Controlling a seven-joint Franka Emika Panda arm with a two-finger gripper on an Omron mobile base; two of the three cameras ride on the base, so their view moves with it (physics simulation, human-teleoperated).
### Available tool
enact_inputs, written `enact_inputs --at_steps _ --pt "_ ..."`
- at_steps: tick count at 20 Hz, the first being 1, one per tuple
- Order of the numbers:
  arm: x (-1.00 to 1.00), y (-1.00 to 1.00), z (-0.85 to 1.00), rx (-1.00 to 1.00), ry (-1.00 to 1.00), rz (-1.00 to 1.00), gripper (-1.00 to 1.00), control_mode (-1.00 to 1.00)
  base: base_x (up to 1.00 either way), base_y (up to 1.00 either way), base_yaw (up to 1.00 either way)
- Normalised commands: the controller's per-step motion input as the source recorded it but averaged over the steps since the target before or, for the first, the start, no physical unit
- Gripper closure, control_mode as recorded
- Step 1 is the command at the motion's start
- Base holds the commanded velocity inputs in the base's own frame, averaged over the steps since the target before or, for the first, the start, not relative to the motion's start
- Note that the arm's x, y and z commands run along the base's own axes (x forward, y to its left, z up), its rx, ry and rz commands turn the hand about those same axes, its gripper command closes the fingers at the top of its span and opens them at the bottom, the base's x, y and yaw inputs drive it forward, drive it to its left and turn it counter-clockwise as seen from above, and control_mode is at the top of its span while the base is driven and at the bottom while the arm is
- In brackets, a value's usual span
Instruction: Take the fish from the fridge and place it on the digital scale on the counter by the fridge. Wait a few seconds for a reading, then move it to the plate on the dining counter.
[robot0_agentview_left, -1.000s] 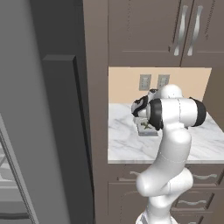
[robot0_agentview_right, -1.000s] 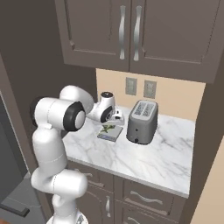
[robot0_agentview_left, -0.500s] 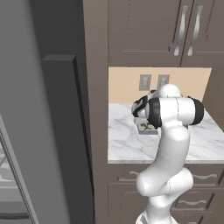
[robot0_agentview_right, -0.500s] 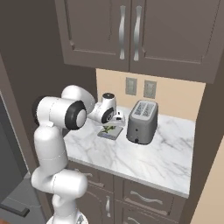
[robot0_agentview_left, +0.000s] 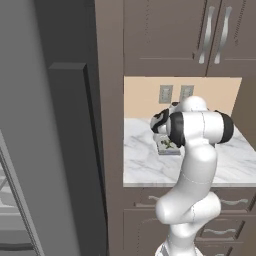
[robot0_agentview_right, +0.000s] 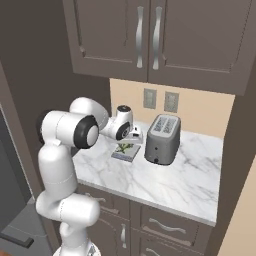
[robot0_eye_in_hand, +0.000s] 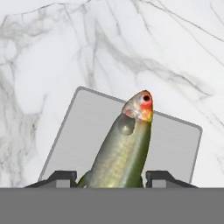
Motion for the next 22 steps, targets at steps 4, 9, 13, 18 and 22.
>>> enact_inputs --at_steps 4,9,13,18,22 --pt "-0.21 0.00 0.03 0.00 0.01 0.00 -1.00 -1.00 0.00 0.00 0.00" --pt "-0.62 -0.02 0.29 0.00 0.00 0.00 -1.00 -1.00 0.00 0.00 0.00" --pt "-0.98 0.04 0.62 0.00 0.00 0.01 -1.00 -1.00 0.00 0.00 0.00" --pt "-0.75 0.23 0.75 0.00 0.03 0.12 -1.00 -1.00 0.00 0.00 0.00" --pt "-1.00 0.00 0.15 0.00 -0.02 0.12 -1.00 -1.00 0.00 0.00 0.00"
